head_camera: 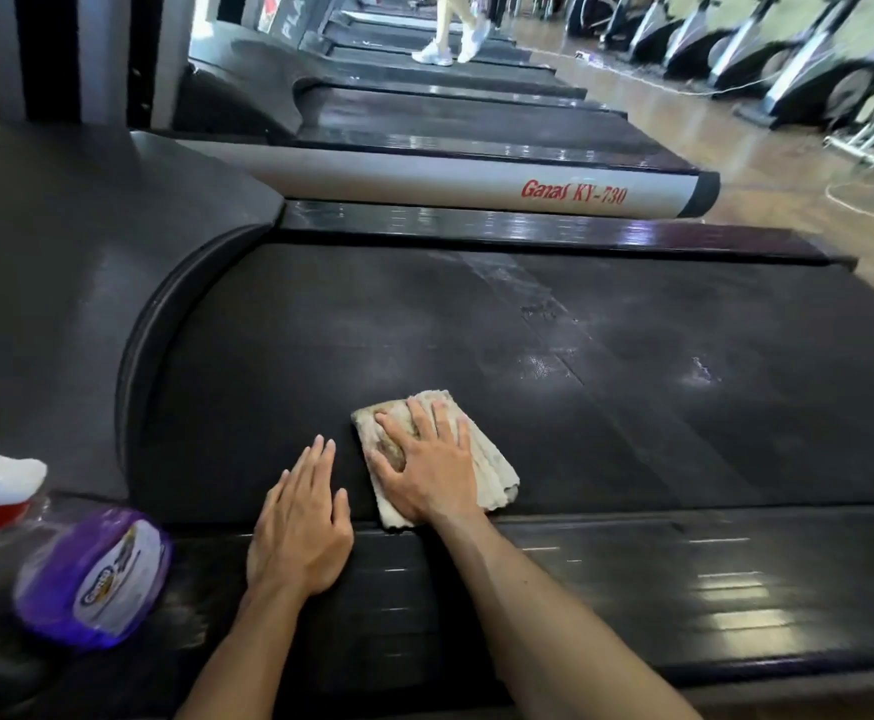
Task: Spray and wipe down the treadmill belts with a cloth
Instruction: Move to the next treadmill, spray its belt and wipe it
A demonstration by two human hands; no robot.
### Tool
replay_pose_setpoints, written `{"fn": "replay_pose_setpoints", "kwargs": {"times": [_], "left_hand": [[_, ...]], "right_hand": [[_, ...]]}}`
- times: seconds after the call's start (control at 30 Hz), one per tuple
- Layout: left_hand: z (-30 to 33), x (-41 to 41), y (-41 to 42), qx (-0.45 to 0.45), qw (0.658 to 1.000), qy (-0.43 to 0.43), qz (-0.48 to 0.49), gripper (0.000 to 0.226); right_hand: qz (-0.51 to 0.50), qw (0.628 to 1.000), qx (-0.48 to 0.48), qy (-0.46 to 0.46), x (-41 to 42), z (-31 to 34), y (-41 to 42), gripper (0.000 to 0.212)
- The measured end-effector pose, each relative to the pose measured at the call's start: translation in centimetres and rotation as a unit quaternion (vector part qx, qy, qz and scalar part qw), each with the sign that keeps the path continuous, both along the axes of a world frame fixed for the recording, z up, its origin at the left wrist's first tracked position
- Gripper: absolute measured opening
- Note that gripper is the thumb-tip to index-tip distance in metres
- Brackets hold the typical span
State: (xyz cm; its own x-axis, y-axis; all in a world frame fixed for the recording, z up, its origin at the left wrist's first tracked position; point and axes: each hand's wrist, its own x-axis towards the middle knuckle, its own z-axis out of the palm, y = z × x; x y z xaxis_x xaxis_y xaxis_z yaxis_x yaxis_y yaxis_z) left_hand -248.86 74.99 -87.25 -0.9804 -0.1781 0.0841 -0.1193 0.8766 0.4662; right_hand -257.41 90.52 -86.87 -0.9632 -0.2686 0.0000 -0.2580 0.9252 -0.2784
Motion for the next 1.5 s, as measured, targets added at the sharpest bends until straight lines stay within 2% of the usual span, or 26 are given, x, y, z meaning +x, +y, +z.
{"fn": "replay_pose_setpoints", "kwargs": {"times": [0.27,0.43,0.5,0.67,0.73,0.87,1.0,1.1,1.2,1.3,1.5], "left_hand": [[0.1,0.3,0.0,-0.019,0.999,-0.007,-0.025,0.061],[0.2,-0.5,-0.3,-0.023,0.996,-0.013,-0.089,0.074],[0.9,-1.7,0.7,-0.019,0.996,-0.005,-0.083,0.074],[2.8,-4.5,5.5,-0.014,0.997,0.015,-0.070,0.068],[3.3,-4.3,8.0,-0.018,0.996,0.035,-0.086,0.070],[4.0,-2.6,10.8,-0.022,0.994,0.011,-0.103,0.067],[3.7,-3.4,12.8,-0.002,0.997,0.009,-0.078,0.063],[2.5,-4.7,12.5,-0.022,0.997,-0.002,-0.070,0.063],[1.2,-4.6,10.9,-0.041,0.999,-0.027,-0.017,0.064],[0.3,-4.4,10.0,-0.017,0.999,-0.034,0.029,0.064],[0.2,-4.6,10.4,-0.033,0.998,-0.041,0.036,0.063]], "right_hand": [[0.010,0.999,-0.031,0.012,0.1,0.2,0.2,0.059],[0.036,0.999,-0.038,-0.013,-0.4,0.4,0.7,0.057],[0.049,0.998,-0.017,-0.023,-1.0,1.0,1.9,0.058],[-0.028,0.999,-0.027,-0.027,-1.3,0.9,6.8,0.058],[-0.029,0.999,-0.014,-0.023,-1.5,0.7,8.3,0.059],[-0.041,0.999,0.002,-0.023,-1.3,0.6,10.6,0.059],[-0.073,0.997,0.000,-0.014,-1.7,0.3,14.7,0.061],[-0.089,0.996,-0.003,-0.004,-2.0,0.2,16.5,0.061],[-0.103,0.995,-0.004,0.004,-2.3,-0.4,16.6,0.062],[-0.114,0.994,-0.001,0.006,-2.8,-0.6,16.0,0.063],[-0.096,0.995,0.025,-0.007,-4.0,-0.4,14.9,0.060]]}}
